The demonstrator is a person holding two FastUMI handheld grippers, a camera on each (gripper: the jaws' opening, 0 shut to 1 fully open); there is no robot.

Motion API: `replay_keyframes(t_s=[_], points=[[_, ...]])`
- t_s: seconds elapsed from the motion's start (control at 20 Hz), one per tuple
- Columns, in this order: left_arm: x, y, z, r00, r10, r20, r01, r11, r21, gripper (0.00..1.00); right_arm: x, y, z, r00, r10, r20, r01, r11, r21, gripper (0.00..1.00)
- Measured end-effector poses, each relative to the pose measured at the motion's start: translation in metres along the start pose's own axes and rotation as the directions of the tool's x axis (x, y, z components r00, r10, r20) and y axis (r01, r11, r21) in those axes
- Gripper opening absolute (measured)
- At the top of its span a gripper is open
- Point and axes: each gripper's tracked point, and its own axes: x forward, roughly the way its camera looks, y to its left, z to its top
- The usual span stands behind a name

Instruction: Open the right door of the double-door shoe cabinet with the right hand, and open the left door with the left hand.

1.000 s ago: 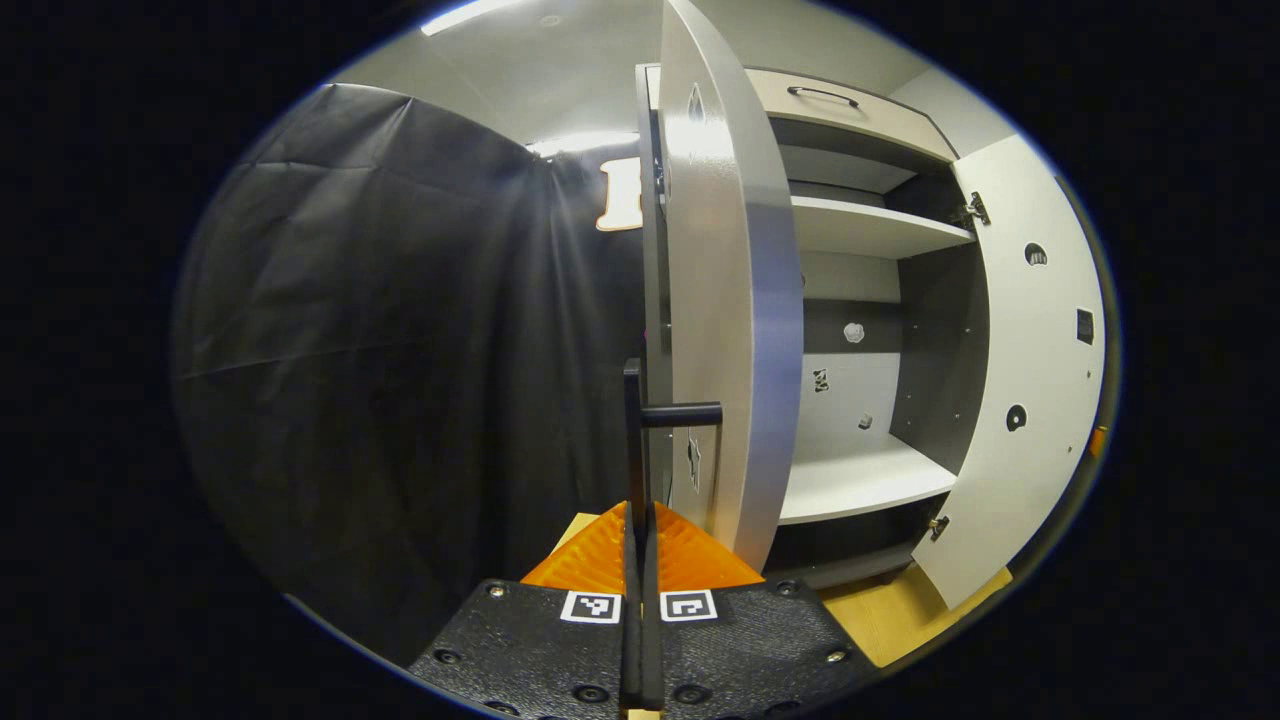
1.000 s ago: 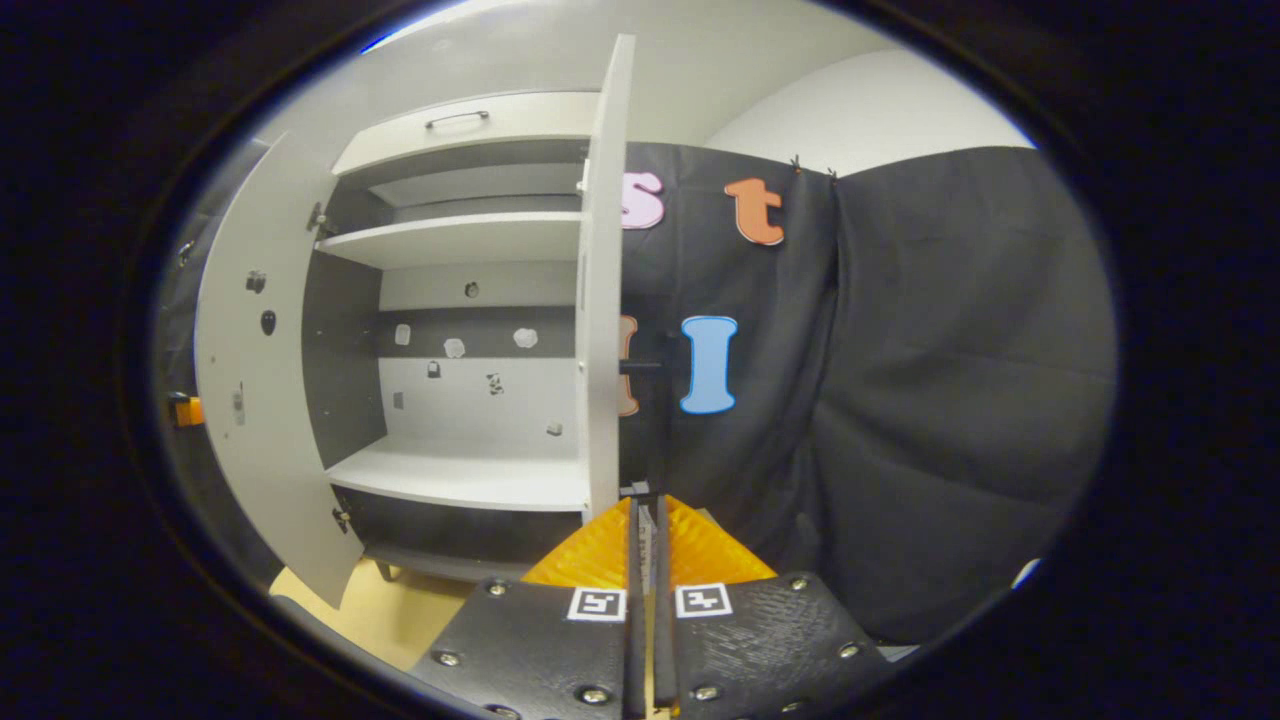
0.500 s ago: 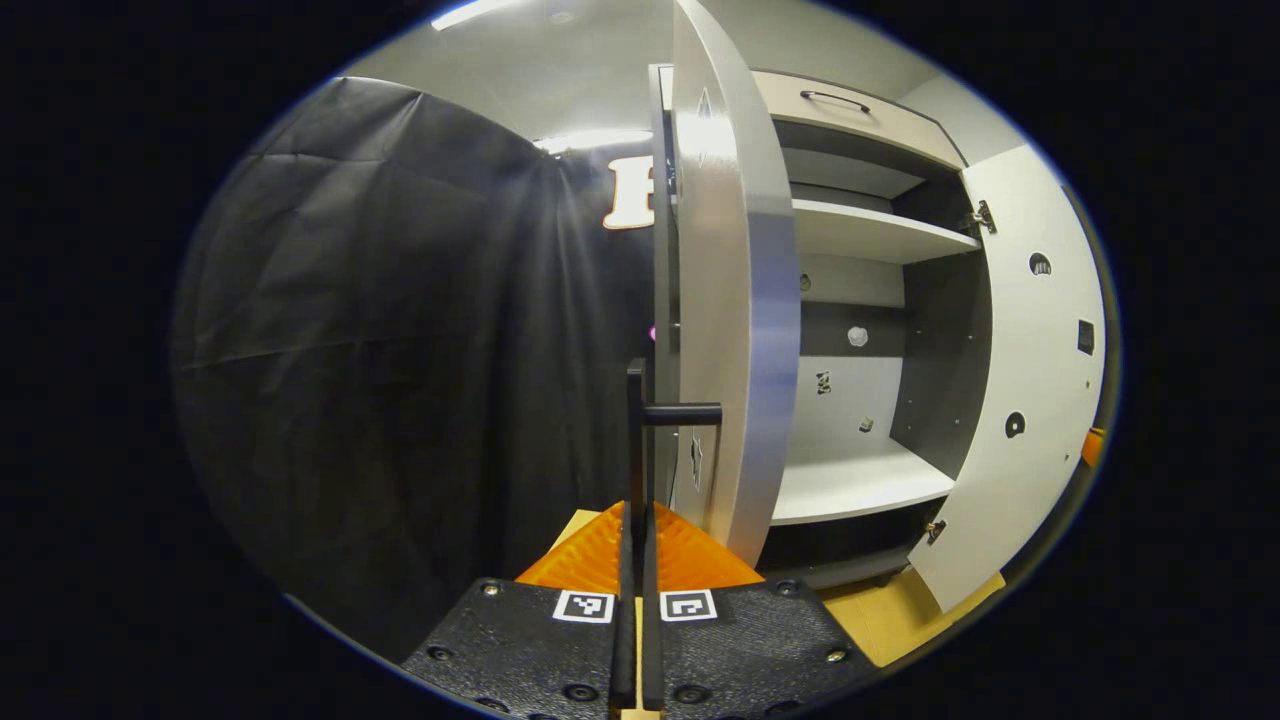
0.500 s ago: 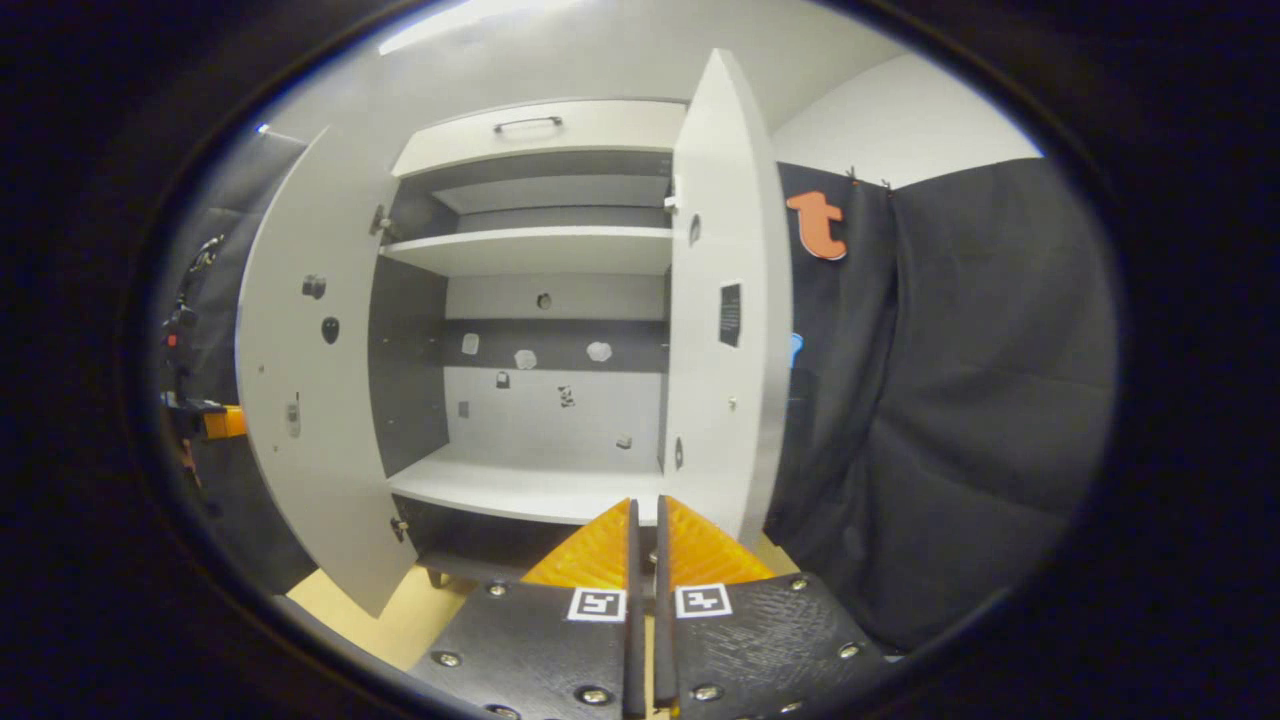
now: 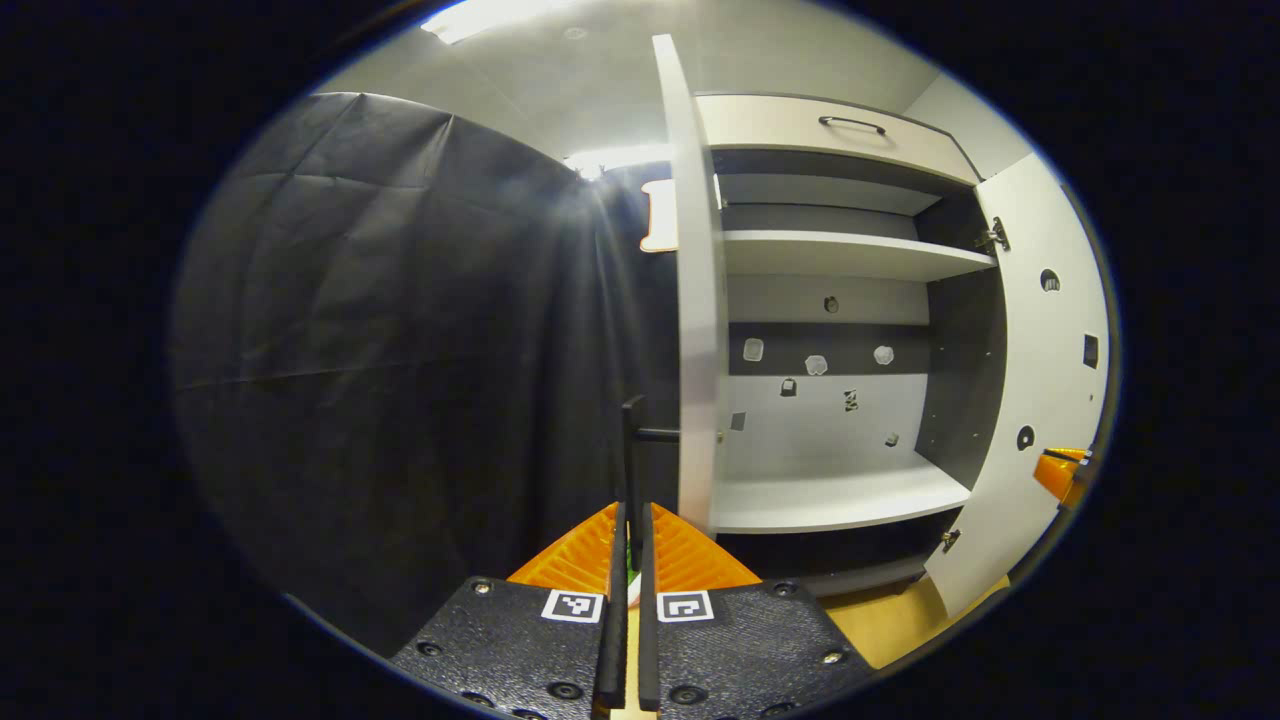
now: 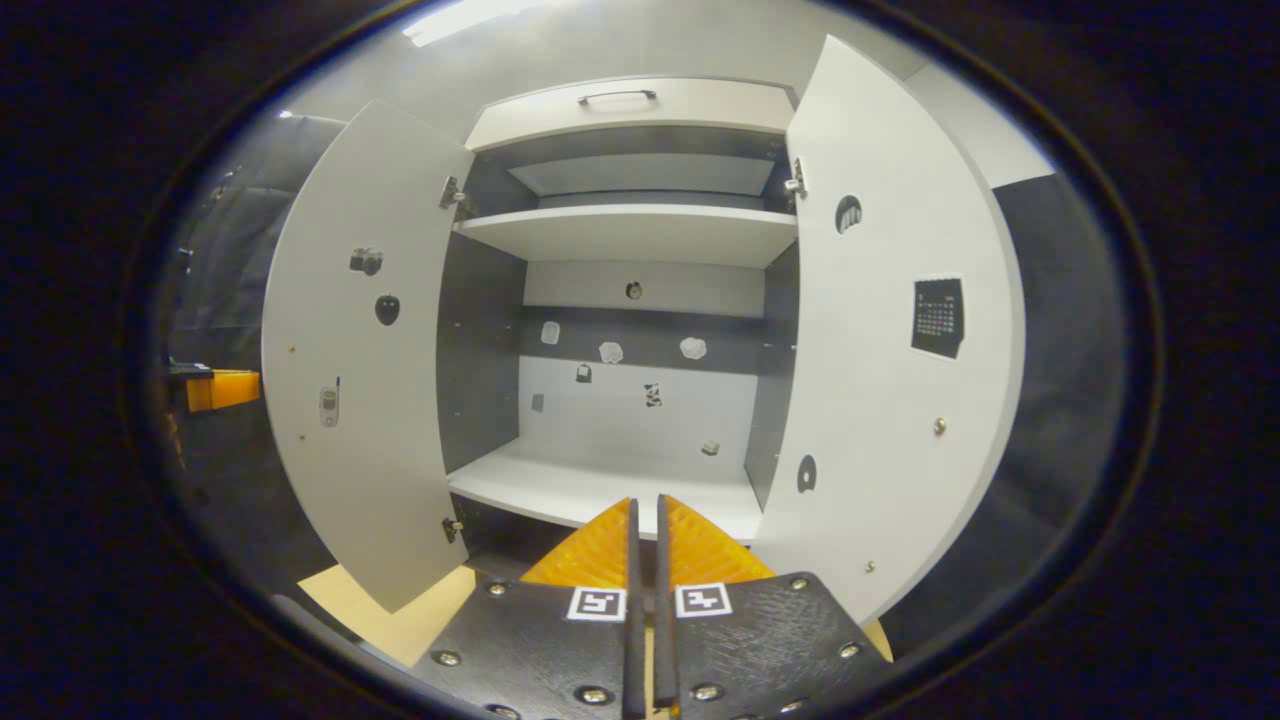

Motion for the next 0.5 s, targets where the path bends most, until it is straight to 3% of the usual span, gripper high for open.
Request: replay_keyframes(t_s=[0.1, 0.15, 0.2, 0.35, 0.45, 0.5], points=[[-0.004, -0.015, 0.006, 1.000, -0.027, 0.012, 0.027, 1.000, -0.003, 0.06, 0.007, 0.009, 0.012, 0.999, 0.014, 0.030, -0.015, 1.000, 0.008, 0.04], [-0.003, -0.024, 0.008, 0.999, -0.045, 0.014, 0.045, 0.999, -0.012, 0.00, 0.009, 0.010, 0.018, 0.999, 0.014, 0.041, -0.015, 1.000, 0.015, 0.04], [-0.004, -0.034, 0.008, 0.998, -0.067, 0.013, 0.068, 0.997, -0.025, 0.06, 0.011, 0.009, 0.022, 0.999, 0.009, 0.049, -0.010, 1.000, 0.018, 0.04], [0.007, -0.062, 0.008, 0.992, -0.124, 0.021, 0.125, 0.991, -0.050, 0.06, 0.010, 0.008, 0.035, 0.997, -0.010, 0.082, 0.009, 1.000, 0.014, 0.10], [0.012, -0.081, 0.009, 0.984, -0.175, 0.030, 0.176, 0.983, -0.052, 0.16, 0.009, 0.002, 0.042, 0.994, -0.035, 0.102, 0.035, 0.999, 0.005, 0.13], [0.013, -0.089, 0.008, 0.980, -0.197, 0.032, 0.198, 0.979, -0.043, 0.22, 0.007, -0.001, 0.044, 0.993, -0.051, 0.106, 0.051, 0.999, 0.003, 0.21]])
